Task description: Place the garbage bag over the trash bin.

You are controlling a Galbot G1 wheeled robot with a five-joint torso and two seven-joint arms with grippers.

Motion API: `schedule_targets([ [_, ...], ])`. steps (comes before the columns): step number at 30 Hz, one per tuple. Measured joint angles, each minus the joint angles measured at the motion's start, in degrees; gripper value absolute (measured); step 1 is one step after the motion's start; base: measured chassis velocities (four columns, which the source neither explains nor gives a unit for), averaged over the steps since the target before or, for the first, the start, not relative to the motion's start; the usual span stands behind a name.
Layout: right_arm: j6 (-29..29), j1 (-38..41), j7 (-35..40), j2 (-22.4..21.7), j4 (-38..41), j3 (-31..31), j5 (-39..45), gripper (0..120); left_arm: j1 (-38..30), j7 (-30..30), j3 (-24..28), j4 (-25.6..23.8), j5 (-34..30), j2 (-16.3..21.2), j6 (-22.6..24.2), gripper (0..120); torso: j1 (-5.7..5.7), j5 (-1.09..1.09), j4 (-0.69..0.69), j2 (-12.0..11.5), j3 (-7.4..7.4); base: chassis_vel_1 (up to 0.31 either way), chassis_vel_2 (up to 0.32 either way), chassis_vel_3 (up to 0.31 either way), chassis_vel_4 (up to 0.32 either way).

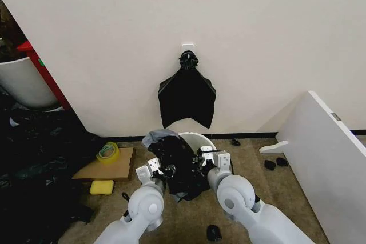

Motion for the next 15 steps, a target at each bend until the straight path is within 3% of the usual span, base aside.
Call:
schedule_targets([
  [3, 0.17, -0.34, -0.11, -0.12, 0.0, 0.29, -0.1, 0, -0.43, -0.93, -0.11, 0.34, -0.91, 0.01, 0.44, 19, 0.0, 0.0, 0.0, 0.0, 0.0, 0.0, 0.0, 0.0, 0.0],
  [8, 0.31, -0.42, -0.16, -0.23, 0.11, 0.42, -0.13, 0, -0.63, -1.56, -0.67, 0.41, -1.9, 0.07, 0.46, 4, 0.0, 0.0, 0.0, 0.0, 0.0, 0.0, 0.0, 0.0, 0.0],
  [15, 0.63, -0.75, -0.21, -0.24, 0.44, 0.46, -0.51, 0, -0.39, -1.51, -2.43, 0.69, -2.73, 0.23, -1.46, 1, 0.0, 0.0, 0.01, 0.0, 0.0, 0.0, 0.0, 0.0, 0.0],
])
